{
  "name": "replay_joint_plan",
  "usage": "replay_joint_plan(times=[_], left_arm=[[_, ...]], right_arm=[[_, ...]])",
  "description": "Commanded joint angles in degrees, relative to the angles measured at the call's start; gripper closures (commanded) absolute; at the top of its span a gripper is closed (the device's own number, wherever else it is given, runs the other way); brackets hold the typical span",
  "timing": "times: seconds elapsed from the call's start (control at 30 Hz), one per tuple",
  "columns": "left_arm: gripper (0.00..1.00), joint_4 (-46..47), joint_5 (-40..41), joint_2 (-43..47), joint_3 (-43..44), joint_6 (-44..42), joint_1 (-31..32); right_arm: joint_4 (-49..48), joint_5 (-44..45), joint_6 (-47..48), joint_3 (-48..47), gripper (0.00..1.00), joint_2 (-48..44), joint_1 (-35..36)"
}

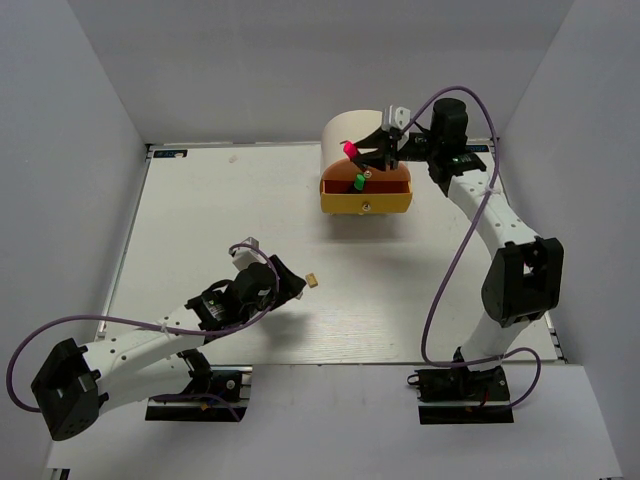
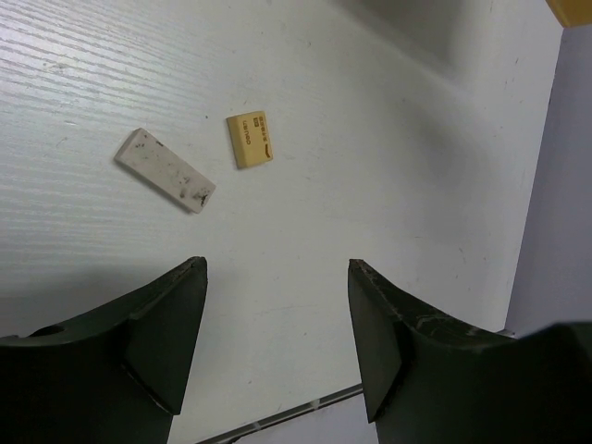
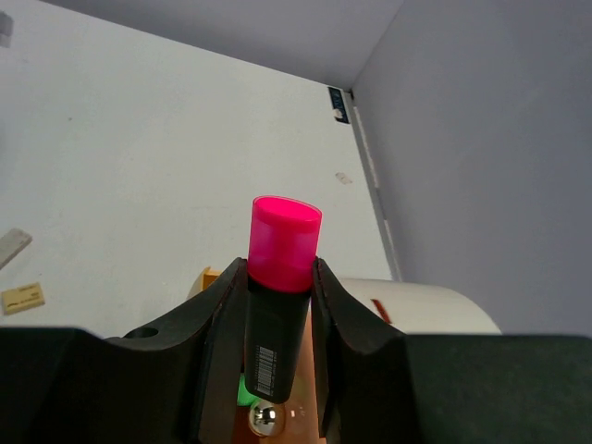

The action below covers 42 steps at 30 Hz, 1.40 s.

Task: Sort the stationery into containers
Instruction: Place the pen in the drawer.

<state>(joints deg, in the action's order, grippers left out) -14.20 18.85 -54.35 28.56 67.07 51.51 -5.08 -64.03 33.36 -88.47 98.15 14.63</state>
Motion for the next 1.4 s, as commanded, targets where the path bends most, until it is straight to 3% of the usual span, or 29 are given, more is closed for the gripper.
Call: replay_joint_plan(times=[0.0, 0.67, 1.37], left_arm=[[0.28, -0.4, 1.1, 1.3, 0.0, -0.1, 0.3], [0.28, -1.0, 1.1, 1.8, 0.0, -0.1, 0.3], [0.28, -1.0, 1.1, 2.3, 0.0, -0.1, 0.3]], right_arm=[[2.4, -6.1, 3.1, -0.7, 1.0, 0.2, 0.1], [-2.3, -4.2, -0.2, 0.3, 1.0, 4.1, 0.4], [1.0, -4.3, 2.6, 0.3, 1.0, 5.6, 0.6]])
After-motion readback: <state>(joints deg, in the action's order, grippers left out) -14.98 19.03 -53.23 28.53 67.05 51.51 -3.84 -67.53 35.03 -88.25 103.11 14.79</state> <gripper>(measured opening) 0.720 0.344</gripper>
